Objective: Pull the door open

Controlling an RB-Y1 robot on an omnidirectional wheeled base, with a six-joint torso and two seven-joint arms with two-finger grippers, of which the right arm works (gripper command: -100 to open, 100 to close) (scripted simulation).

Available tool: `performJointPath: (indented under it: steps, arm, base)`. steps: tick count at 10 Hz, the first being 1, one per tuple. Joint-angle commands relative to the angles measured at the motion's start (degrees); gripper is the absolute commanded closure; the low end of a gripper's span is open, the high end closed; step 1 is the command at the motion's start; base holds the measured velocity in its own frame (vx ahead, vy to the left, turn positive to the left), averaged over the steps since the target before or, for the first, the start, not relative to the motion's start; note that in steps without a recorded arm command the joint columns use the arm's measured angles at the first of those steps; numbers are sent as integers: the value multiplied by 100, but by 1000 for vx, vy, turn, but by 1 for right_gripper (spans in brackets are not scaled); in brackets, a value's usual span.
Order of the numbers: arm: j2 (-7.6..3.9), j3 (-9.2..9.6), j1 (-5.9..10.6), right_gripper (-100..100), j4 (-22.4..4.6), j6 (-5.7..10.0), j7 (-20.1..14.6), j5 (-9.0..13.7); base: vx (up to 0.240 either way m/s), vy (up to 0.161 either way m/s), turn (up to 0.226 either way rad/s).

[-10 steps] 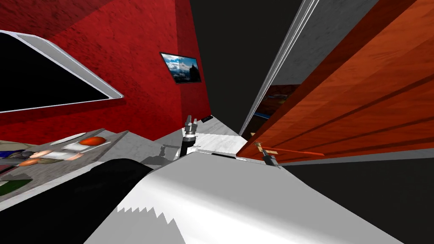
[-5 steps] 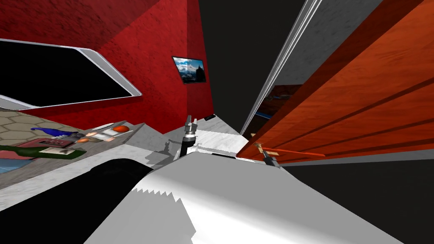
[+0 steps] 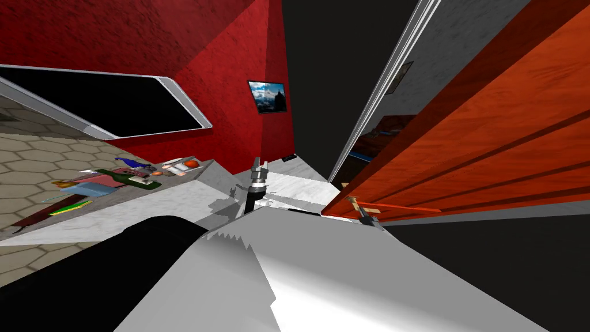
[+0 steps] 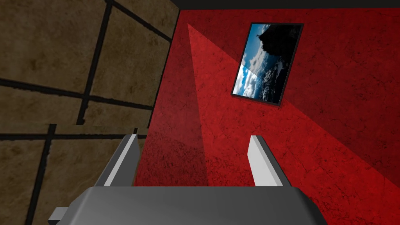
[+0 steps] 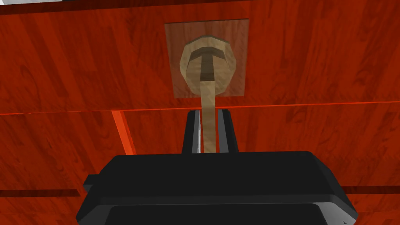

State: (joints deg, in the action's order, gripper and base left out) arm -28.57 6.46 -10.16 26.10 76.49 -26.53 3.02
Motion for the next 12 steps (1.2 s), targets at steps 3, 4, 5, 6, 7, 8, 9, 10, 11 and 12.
performJointPath:
  steps: [3,4,5,6,7,8,9,10,11,12]
  arm:
    - [23,23,56,100,36,-110,27,15]
    - [27,27,70,100,47,-136,33,20]
    - [49,45,142,100,103,-266,66,43]
    - [55,50,162,100,119,-302,75,49]
    - [55,50,162,100,119,-302,75,49]
    - [75,66,227,100,169,-420,104,70]
    - [89,78,273,100,205,-503,125,85]
    - [103,90,320,100,242,-589,146,100]
    - [117,102,367,100,279,-675,167,116]
    - [132,114,415,100,316,-761,188,131]
  base:
    - [-140,-39,78]
    - [-85,-38,43]
    - [-155,-52,114]
    - [-199,-56,149]
    - [-118,-37,40]
    - [-147,-65,91]
    - [-206,-72,157]
    - [-216,-84,171]
    - [-195,-92,140]
    - [-191,-85,131]
